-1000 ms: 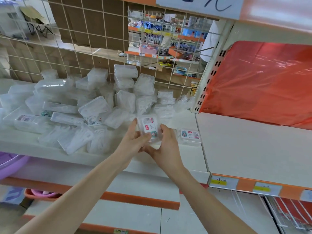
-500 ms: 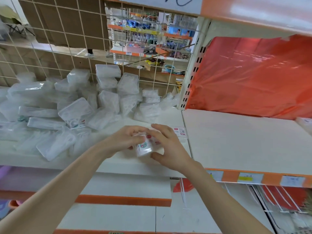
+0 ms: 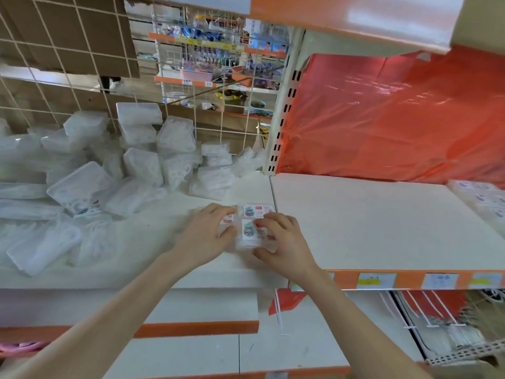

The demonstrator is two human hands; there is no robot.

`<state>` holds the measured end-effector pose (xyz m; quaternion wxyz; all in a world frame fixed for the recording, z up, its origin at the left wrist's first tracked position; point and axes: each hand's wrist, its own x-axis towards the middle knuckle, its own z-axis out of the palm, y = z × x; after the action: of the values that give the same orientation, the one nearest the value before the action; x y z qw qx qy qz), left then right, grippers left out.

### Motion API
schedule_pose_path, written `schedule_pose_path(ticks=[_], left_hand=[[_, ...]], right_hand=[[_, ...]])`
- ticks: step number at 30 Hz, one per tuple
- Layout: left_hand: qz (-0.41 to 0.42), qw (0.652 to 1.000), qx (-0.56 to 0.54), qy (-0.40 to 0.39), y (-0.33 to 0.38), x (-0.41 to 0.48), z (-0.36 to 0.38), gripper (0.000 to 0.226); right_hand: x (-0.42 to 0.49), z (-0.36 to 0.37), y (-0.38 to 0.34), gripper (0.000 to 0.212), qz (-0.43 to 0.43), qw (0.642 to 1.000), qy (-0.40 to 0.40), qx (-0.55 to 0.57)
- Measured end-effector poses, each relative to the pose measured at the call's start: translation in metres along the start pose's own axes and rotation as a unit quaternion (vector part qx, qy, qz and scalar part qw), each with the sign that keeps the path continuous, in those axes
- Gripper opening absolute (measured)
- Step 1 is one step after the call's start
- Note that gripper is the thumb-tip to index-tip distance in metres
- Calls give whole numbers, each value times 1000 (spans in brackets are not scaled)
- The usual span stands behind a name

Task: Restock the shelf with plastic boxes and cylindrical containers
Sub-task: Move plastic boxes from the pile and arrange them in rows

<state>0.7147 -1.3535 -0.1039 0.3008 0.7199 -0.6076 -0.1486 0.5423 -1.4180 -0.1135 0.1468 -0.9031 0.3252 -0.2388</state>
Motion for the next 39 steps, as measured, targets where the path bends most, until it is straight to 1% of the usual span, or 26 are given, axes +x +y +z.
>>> schedule_pose_path(ticks=[7,12,15,21,23,27,32,39], left_hand=[[29,991,129,-5,10,19,28,46],[56,971,227,-50,19,44,48,58],[52,963,255,-67,22,55,57,58],[52,966,243,-77,31,61,61,54],[50,970,223,-81,38,59,64,56],[63,975,203,-61,60,56,74,59],[79,977,192,-38,105,53,101,62],[110,981,155,-31,191,58,166,62]], right_hand=[[-14,-18,37,51,113,993,11,-45],[-28,-28,52,50,188,981,22,-52],[-34,-29,56,49,221,973,35,-49],[-42,-33,64,49,252,966,34,-42],[-43,-37,69,48,253,966,39,-41],[-49,-54,84,49,244,967,59,-35],[-69,-91,119,48,236,969,70,-33],[-122,-149,190,48,259,962,76,-40]])
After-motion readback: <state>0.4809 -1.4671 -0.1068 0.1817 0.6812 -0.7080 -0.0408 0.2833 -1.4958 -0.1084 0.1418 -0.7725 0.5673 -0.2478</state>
